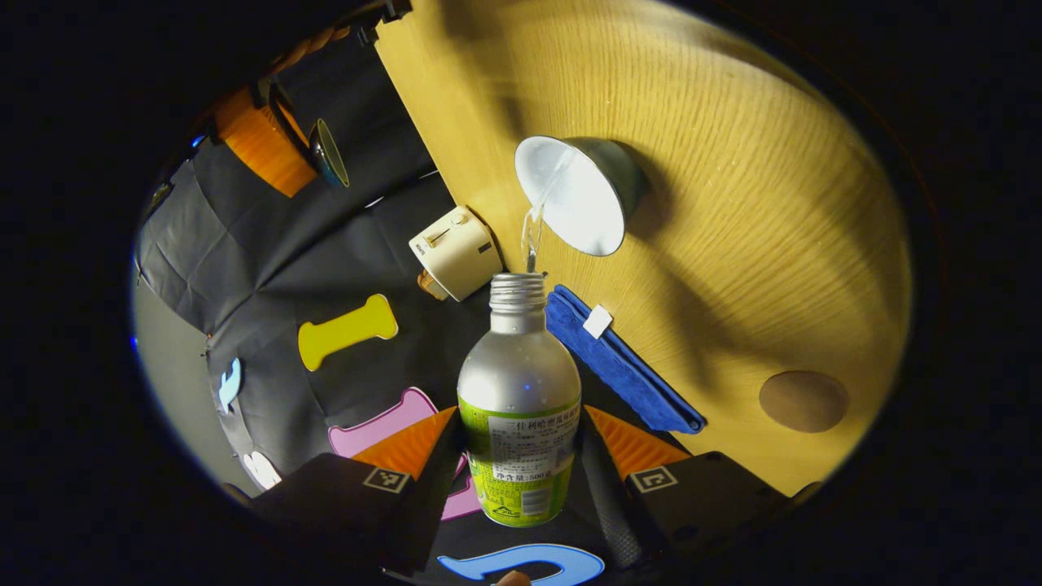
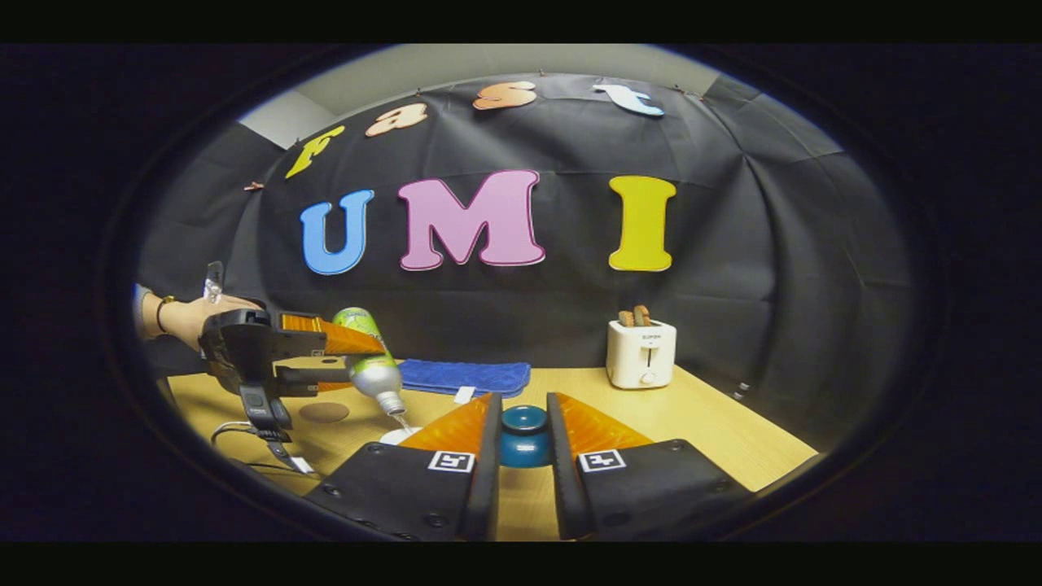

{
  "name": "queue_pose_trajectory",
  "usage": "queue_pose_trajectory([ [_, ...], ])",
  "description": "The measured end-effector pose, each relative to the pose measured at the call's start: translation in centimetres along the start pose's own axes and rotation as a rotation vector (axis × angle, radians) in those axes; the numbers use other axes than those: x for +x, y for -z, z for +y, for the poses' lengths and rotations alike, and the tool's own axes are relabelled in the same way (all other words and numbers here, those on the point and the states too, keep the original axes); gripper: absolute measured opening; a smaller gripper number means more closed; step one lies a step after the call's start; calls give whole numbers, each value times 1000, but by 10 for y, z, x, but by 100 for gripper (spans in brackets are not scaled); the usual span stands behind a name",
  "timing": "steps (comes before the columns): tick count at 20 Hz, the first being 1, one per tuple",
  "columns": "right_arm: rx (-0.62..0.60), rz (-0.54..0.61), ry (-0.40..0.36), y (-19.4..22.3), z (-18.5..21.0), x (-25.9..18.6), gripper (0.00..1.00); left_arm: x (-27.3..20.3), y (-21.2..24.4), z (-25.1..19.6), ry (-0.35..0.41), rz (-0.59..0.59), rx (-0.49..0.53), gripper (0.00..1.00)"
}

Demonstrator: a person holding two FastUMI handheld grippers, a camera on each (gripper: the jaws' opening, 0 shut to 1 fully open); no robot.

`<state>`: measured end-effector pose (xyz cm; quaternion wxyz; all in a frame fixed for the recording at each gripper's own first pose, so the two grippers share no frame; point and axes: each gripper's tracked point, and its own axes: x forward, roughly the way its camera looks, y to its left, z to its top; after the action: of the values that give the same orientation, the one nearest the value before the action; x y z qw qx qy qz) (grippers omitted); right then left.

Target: Open the teacup lid with one hand, grasp the water bottle and pour water into the teacup with the other hand; after pouring, place the water bottle on the coaster and then close the teacup lid.

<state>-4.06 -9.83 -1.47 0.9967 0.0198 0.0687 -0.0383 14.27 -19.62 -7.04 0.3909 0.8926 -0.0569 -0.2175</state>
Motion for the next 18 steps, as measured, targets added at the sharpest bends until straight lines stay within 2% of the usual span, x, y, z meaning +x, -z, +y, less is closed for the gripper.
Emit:
queue_pose_trajectory([
  [1,1,1,1,0,0,1,32,0,1,3,-8,-4,23,83],
  [2,2,0,1,-1,0,1,27,-1,1,6,-20,-10,52,83],
  [6,-2,-3,-3,-1,2,0,27,-2,1,18,-71,-11,204,83],
  [8,1,1,-2,1,1,1,27,1,0,22,-102,-6,249,82],
  [9,3,1,-1,1,1,1,32,2,1,22,-102,-6,254,83],
  [10,4,1,-2,1,1,1,27,0,1,24,-104,-7,257,82],
  [11,4,-1,-2,0,1,0,27,0,1,24,-104,-7,255,82],
  [14,3,-3,-2,-1,0,1,36,-1,-1,25,-113,-11,255,83],
  [15,4,-3,-1,0,1,0,32,-1,-2,25,-118,-12,253,82],
  [18,3,-1,-1,0,1,1,32,1,-2,26,-132,-17,257,82],
])
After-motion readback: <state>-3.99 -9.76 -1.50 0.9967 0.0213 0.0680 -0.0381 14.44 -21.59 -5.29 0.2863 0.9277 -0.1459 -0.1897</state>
